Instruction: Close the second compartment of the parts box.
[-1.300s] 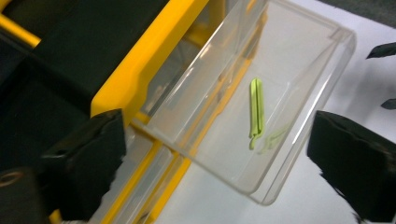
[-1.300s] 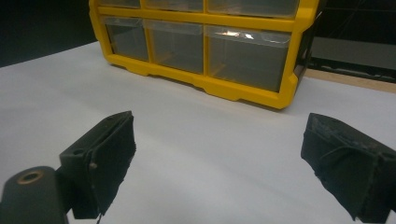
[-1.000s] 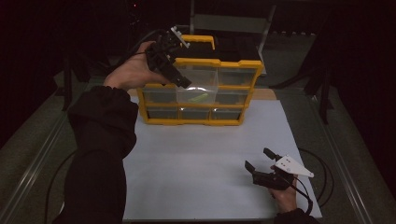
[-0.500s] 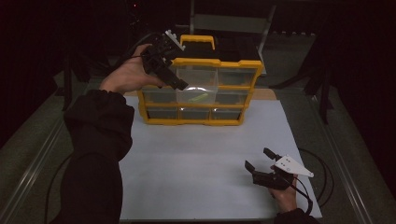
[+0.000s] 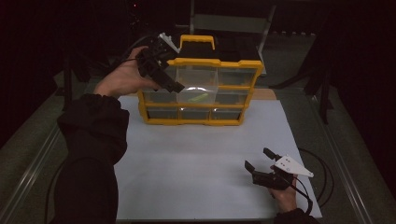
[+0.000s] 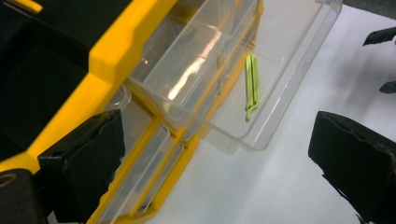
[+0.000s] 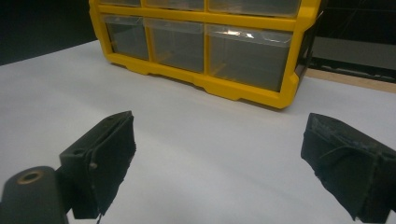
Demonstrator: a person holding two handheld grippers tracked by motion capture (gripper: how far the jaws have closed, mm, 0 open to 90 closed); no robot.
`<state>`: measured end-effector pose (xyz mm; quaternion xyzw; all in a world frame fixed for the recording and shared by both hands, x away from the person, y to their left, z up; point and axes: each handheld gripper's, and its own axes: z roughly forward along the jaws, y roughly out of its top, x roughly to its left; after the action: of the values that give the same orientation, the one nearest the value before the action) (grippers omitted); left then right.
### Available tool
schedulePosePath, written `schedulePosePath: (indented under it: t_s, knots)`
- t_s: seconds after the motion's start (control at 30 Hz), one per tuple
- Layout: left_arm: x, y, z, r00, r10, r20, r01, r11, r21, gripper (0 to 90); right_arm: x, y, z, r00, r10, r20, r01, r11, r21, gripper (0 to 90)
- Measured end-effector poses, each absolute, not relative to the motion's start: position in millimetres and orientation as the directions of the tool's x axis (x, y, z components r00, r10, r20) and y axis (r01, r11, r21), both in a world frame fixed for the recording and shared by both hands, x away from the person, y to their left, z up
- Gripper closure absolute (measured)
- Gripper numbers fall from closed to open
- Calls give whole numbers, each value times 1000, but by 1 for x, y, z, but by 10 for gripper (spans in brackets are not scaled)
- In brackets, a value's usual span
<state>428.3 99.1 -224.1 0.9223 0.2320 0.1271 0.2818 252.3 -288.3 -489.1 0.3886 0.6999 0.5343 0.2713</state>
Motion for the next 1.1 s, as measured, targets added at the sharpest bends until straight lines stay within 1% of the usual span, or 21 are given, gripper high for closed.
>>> schedulePosePath:
  t_s: [0.2, 0.4, 0.57, 0.67, 0.87, 0.93, 1.0, 1.1]
  knots:
    - [428, 105, -231, 859, 506, 78, 372, -722, 583, 49, 253, -288, -490, -550, 834, 37, 256, 127, 958, 98]
    - [426, 104, -238, 863, 500, 68, 373, -723, 581, 52, 253, -288, -490, -550, 834, 35, 256, 128, 958, 97]
    - [424, 106, -245, 866, 496, 61, 381, -735, 561, 54, 253, -288, -490, -550, 834, 36, 258, 128, 958, 98]
    - [422, 108, -248, 869, 491, 59, 376, -733, 567, 65, 253, -288, -490, -550, 835, 36, 256, 128, 958, 98]
    - [417, 111, -253, 874, 484, 46, 375, -730, 571, 161, 253, -288, -490, -550, 834, 32, 256, 132, 958, 98]
    - [415, 112, -255, 876, 480, 48, 371, -734, 568, 177, 253, -288, -490, -550, 835, 31, 255, 132, 958, 98]
    - [413, 115, -256, 881, 471, 42, 366, -735, 571, 224, 253, -288, -490, -549, 835, 35, 258, 129, 958, 98]
    - [412, 118, -259, 879, 476, 32, 380, -739, 557, 359, 253, -288, -490, -551, 834, 31, 256, 134, 957, 98]
